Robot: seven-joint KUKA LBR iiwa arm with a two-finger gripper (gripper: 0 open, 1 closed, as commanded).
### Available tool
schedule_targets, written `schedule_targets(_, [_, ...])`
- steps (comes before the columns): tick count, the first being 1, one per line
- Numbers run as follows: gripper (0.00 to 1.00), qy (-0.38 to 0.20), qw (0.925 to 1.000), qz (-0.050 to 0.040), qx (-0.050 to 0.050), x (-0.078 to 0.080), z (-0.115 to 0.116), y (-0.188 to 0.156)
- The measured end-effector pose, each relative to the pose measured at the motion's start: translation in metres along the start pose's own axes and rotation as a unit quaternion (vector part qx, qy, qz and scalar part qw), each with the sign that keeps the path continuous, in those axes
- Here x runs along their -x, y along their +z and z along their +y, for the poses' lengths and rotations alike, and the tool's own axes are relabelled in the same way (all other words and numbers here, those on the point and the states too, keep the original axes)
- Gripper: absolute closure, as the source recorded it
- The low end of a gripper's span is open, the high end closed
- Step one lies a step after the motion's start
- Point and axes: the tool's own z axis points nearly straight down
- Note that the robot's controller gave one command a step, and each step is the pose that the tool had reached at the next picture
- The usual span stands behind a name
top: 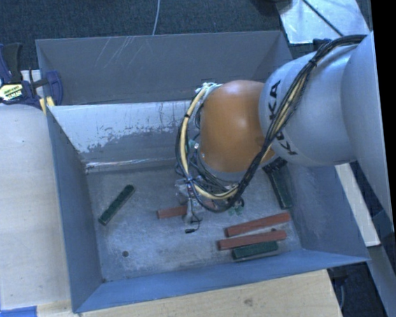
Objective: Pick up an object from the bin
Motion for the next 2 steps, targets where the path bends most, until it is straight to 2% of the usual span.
schedule_targets(1, [1.00, 0.000, 1.0000, -0.0017, 0.000, 0.0011, 0.0001, -0.0022])
schedule_targets(2, [1.00, 0.000, 1.0000, 0.0004, 0.000, 0.0001, 0.0000, -0.0027])
